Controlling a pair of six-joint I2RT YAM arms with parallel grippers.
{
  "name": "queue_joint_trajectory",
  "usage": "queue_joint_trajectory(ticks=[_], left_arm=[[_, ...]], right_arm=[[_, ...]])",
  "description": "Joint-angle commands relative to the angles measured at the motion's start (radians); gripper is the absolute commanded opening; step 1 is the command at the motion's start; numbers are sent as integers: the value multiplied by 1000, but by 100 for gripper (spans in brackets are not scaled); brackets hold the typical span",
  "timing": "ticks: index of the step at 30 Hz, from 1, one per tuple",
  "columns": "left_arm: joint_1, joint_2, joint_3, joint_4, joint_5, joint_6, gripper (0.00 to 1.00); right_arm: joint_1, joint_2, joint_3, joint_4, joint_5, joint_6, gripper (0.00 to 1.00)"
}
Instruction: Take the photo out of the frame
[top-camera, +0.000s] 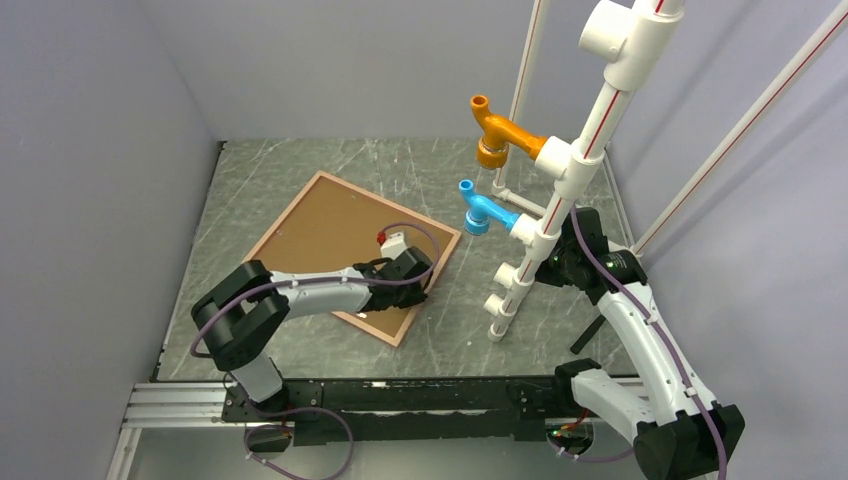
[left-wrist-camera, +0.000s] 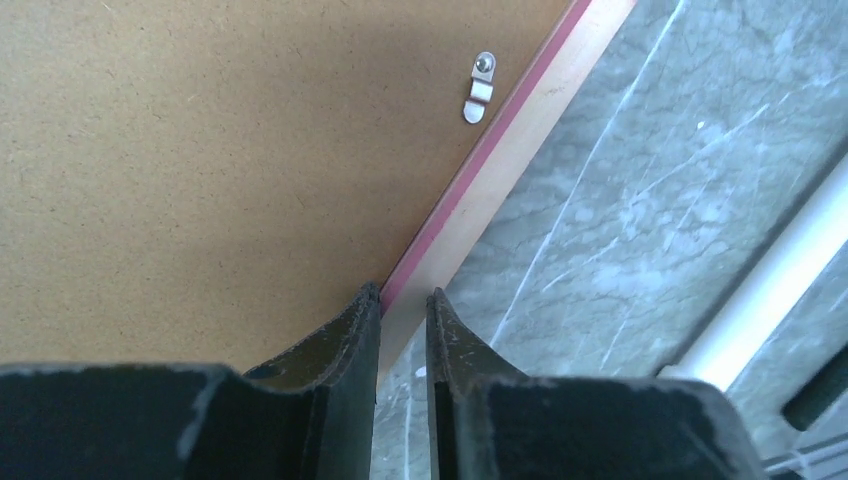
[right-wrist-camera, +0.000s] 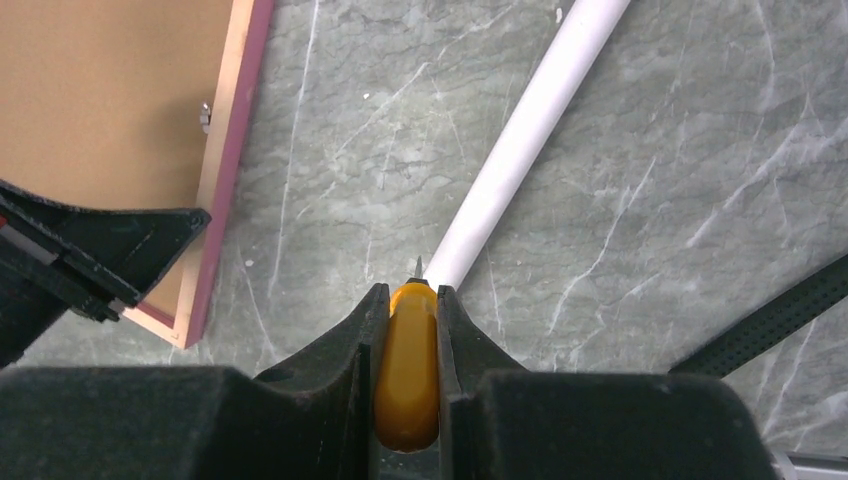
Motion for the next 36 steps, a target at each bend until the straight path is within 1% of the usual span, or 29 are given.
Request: queue_joint_trajectory(ticks=[1, 4, 7, 10, 11, 13, 14, 16, 18, 21, 22, 23, 24, 25, 27, 30, 31, 33, 34, 35, 36], left_arm=[[117, 146, 20, -165, 55, -13, 1], [160, 227, 189, -123, 114, -14, 1], [207, 302, 297, -14, 171, -32, 1], [258, 362, 416, 14, 203, -50, 2], [271, 359, 433, 31, 202, -50, 3], [302, 316, 438, 87, 229, -13, 11], [319, 287, 440, 91, 245, 26, 17], [341, 190, 423, 55, 244, 132, 34], [354, 69, 354, 49, 240, 258, 51], [398, -115, 211, 51, 340, 433, 67], [421, -169, 176, 20, 369, 484, 81], [448, -230, 134, -27, 384, 528, 91], [488, -276, 109, -74, 408, 581, 97], [538, -320, 89, -121, 429, 627, 99], [667, -394, 58, -202, 457, 718, 99], [919, -415, 69, -294, 525, 834, 99], [1009, -399, 80, -309, 550, 861, 99], [1142, -325, 118, -344, 559, 898, 99], [1210, -275, 144, -360, 595, 903, 100], [1267, -209, 178, -384, 667, 908, 98], [1310, -135, 212, -396, 704, 917, 95]], right_arm=[[-4, -21, 0, 41, -10, 0, 0], [-4, -34, 0, 48, -12, 29, 0], [-4, -61, -4, 63, 13, 65, 0], [-5, -73, -11, 90, 25, 84, 0], [-4, -70, -9, 91, 24, 84, 0], [-4, -60, 5, 87, 24, 76, 0], [-4, -55, 12, 81, 25, 71, 0], [-5, -53, 27, 72, 48, 61, 0], [-4, -58, 30, 73, 52, 53, 0], [-5, -66, 14, 90, 46, 51, 0], [-4, -66, 7, 96, 40, 52, 0], [-5, -65, 0, 103, 33, 53, 0], [-3, -63, -8, 110, 32, 56, 0], [-3, -60, -13, 117, 8, 56, 0], [-4, -54, -21, 130, -22, 57, 0], [-4, -50, -31, 150, -44, 50, 0], [-4, -49, -33, 153, -50, 45, 0], [-4, -45, -29, 151, -68, 34, 0], [-4, -45, -24, 147, -80, 30, 0], [-4, -49, -18, 144, -87, 27, 0], [-4, -54, -17, 143, -91, 25, 0]])
